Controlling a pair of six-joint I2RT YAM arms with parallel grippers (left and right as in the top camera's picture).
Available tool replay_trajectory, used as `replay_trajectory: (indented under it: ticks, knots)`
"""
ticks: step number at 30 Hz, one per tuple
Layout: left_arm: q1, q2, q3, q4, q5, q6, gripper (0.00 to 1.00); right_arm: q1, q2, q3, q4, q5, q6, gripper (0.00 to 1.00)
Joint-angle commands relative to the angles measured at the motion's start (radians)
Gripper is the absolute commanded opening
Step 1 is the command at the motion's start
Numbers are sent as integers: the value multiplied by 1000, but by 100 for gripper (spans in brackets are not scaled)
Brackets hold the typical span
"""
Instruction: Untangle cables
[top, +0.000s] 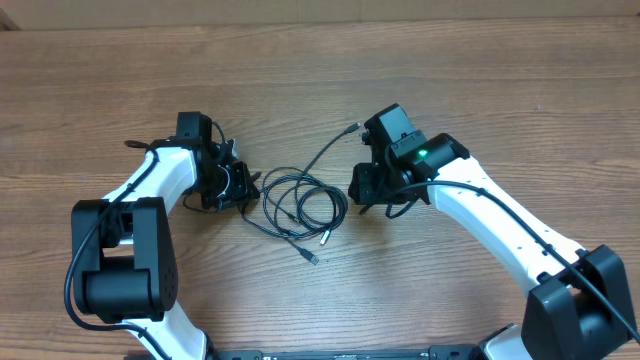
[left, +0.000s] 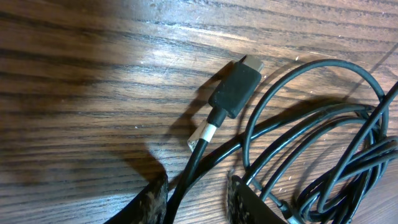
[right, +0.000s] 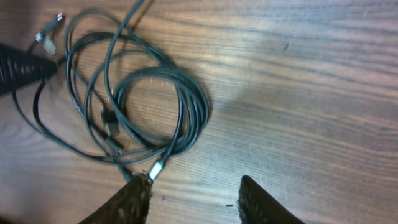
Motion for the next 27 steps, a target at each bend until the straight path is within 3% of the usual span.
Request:
replay_trajectory:
  ticks: [1, 12, 27]
  knots:
    - [-7, 62, -43, -2, -100, 14, 34, 34, 1, -60, 67, 43, 0, 47]
    - [-7, 62, -43, -2, -100, 14, 34, 80, 206, -89, 183, 93, -5, 48]
    - [-7, 62, -43, -2, -100, 14, 34, 79, 207, -81, 223, 85, -61, 53]
